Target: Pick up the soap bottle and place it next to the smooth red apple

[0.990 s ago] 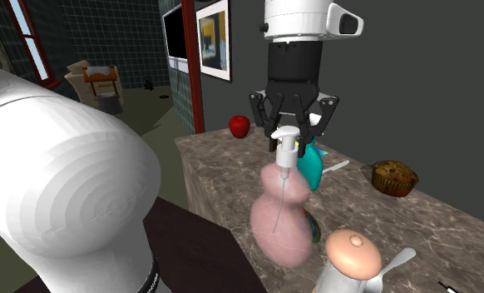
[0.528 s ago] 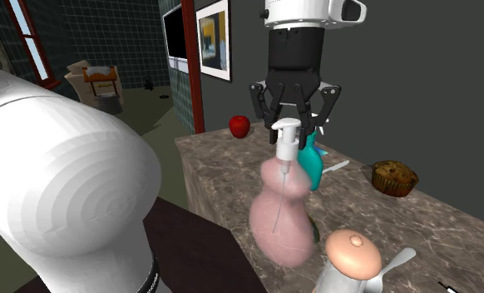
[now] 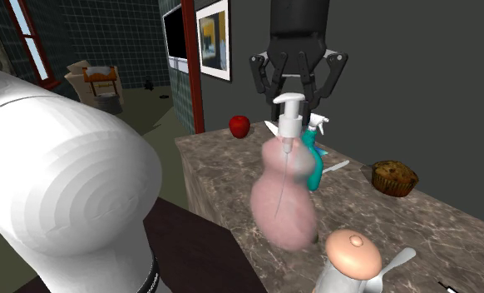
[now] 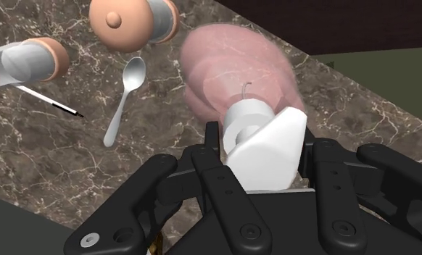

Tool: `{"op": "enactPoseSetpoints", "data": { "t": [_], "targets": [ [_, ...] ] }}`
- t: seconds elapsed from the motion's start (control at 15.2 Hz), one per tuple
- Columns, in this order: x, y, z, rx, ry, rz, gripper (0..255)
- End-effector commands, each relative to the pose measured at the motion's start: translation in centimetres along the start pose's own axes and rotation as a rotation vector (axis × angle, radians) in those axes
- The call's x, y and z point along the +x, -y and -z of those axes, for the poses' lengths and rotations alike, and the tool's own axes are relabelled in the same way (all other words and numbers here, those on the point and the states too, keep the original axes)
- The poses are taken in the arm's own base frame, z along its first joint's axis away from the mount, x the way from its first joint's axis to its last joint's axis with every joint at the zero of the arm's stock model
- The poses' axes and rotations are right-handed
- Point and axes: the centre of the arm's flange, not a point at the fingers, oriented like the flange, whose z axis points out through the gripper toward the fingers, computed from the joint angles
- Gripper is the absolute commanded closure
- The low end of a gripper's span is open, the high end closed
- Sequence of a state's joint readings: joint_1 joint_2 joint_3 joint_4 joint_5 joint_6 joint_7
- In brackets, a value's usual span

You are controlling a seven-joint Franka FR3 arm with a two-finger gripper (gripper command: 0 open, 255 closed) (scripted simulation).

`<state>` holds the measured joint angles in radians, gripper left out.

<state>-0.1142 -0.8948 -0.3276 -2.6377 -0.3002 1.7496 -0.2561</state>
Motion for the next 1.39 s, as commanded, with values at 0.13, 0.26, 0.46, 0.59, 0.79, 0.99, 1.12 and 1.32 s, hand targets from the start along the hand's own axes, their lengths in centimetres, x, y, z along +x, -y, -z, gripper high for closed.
{"op": "enactPoseSetpoints", "data": {
  "t": [0.13,0.26,0.46,0.59,0.79,0.99,1.12,1.32],
  "targets": [
    [0.0,-0.1,2.1,0.000,-0.001,0.000,255],
    [-0.1,-0.1,3.2,0.000,-0.001,0.000,255],
    [-0.1,-0.2,4.8,0.000,-0.001,0.000,255],
    [-0.1,-0.2,5.8,0.000,-0.001,0.000,255],
    [-0.2,-0.3,7.4,0.000,-0.001,0.000,255],
    [-0.2,-0.3,9.0,0.000,-0.001,0.000,255],
    [-0.2,-0.3,10.1,0.000,-0.001,0.000,255],
    [-0.3,-0.4,11.6,0.000,-0.001,0.000,255]
  ]
}}
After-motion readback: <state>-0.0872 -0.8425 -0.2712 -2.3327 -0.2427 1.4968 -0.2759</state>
